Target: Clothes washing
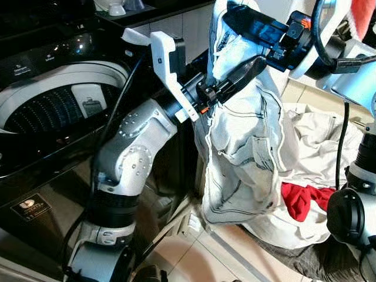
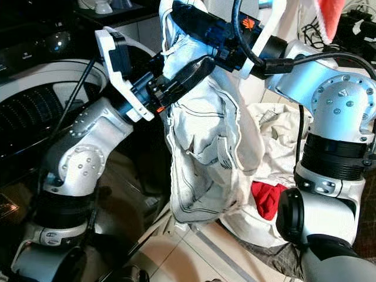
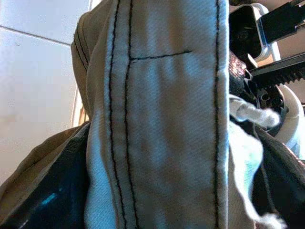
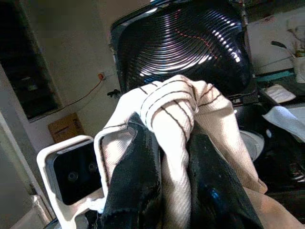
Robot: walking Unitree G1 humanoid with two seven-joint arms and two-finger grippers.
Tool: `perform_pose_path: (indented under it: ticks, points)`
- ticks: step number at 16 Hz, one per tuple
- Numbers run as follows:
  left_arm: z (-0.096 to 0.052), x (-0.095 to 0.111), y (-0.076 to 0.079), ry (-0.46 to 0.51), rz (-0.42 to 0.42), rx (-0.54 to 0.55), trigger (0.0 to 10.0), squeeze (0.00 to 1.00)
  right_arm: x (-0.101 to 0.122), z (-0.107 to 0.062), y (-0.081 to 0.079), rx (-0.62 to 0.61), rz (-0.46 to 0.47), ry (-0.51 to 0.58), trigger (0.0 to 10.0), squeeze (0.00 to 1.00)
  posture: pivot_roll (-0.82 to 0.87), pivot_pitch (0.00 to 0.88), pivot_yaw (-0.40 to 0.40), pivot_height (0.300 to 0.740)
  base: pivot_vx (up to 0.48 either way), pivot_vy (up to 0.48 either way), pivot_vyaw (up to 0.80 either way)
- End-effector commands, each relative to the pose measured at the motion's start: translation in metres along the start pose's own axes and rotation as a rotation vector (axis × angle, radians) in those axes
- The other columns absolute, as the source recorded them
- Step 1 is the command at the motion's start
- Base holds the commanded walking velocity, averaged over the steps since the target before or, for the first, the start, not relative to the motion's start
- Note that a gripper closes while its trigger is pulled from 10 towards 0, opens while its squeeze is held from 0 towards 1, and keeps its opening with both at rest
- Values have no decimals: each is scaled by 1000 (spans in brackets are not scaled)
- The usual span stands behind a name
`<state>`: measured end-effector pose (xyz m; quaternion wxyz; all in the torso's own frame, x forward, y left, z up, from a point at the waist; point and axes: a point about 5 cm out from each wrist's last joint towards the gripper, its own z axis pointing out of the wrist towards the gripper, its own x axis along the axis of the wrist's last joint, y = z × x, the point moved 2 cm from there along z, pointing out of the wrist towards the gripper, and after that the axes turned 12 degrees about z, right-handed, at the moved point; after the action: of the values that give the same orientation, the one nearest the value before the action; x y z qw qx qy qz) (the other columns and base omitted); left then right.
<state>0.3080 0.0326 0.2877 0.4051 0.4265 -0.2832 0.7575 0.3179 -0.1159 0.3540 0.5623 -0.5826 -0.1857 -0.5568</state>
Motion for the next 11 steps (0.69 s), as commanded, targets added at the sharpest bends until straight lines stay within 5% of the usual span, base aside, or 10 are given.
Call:
perform_pose_path:
  ticks: [1,2,11]
  points:
    - [2,-7,5,-26,-27,-29,4235,0,6,4,-22,98,-52,15,0,0,38,0,5,740,0,0,0]
    - [-1,-6,5,-16,-57,-38,0,0,6,4,-22,94,-51,16,0,0,38,0,5,740,0,0,0]
    - [-8,-16,-3,-87,10,-8,0,0,0,5,-22,80,-56,17,0,0,50,0,14,740,0,0,0]
